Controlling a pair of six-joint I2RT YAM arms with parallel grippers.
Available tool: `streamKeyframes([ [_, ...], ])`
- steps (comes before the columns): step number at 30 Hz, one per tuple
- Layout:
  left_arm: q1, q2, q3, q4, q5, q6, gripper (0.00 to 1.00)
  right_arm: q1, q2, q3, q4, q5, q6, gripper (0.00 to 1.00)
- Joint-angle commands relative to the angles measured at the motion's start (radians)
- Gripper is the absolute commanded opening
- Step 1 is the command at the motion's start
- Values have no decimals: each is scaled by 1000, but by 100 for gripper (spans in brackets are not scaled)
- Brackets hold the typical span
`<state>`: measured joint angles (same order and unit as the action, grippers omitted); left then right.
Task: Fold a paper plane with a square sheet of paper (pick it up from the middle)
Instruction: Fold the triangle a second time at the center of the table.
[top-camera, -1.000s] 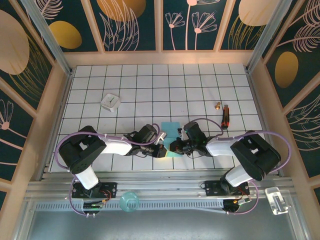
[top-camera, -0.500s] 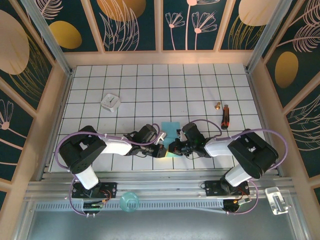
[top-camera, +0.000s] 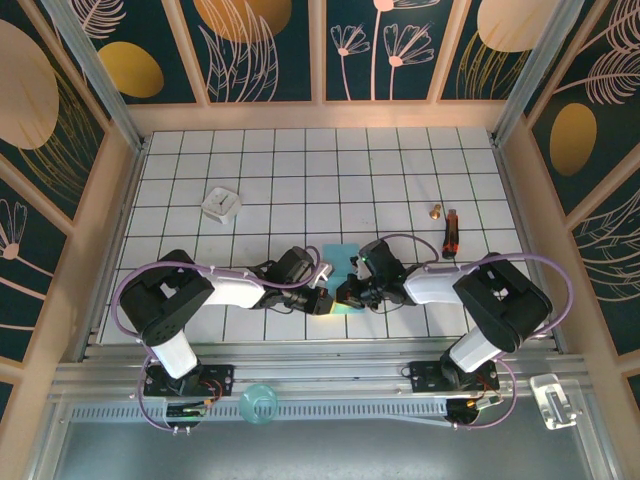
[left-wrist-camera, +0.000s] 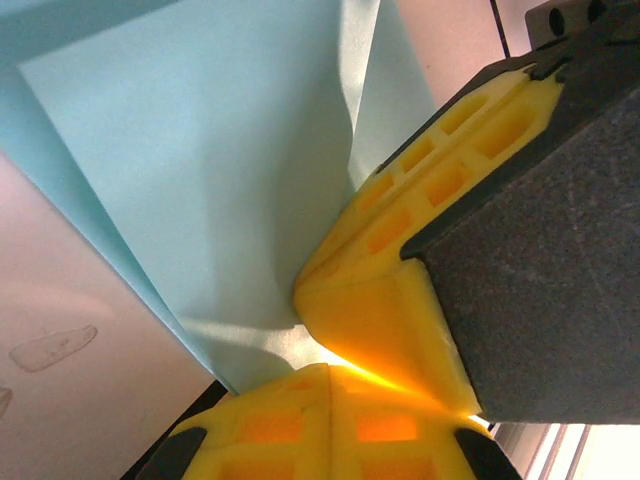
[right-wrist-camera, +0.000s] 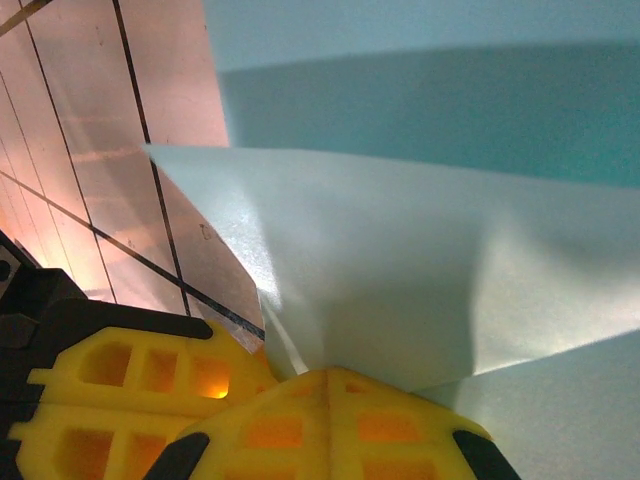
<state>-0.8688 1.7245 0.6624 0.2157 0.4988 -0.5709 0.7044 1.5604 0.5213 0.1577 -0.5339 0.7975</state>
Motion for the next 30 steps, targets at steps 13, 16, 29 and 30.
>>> streamKeyframes([
  [13,-9,102,-61,-199,-89,75,0,-124,58,42,-68,156,-74,0],
  [16,-10,103,-65,-196,-88,74,0,-145,62,30,-60,159,-86,0],
  [29,-9,99,-83,-187,-85,63,0,-233,81,9,-4,134,-144,0],
  [30,-9,98,-83,-188,-85,65,0,-238,83,9,-3,132,-148,0],
])
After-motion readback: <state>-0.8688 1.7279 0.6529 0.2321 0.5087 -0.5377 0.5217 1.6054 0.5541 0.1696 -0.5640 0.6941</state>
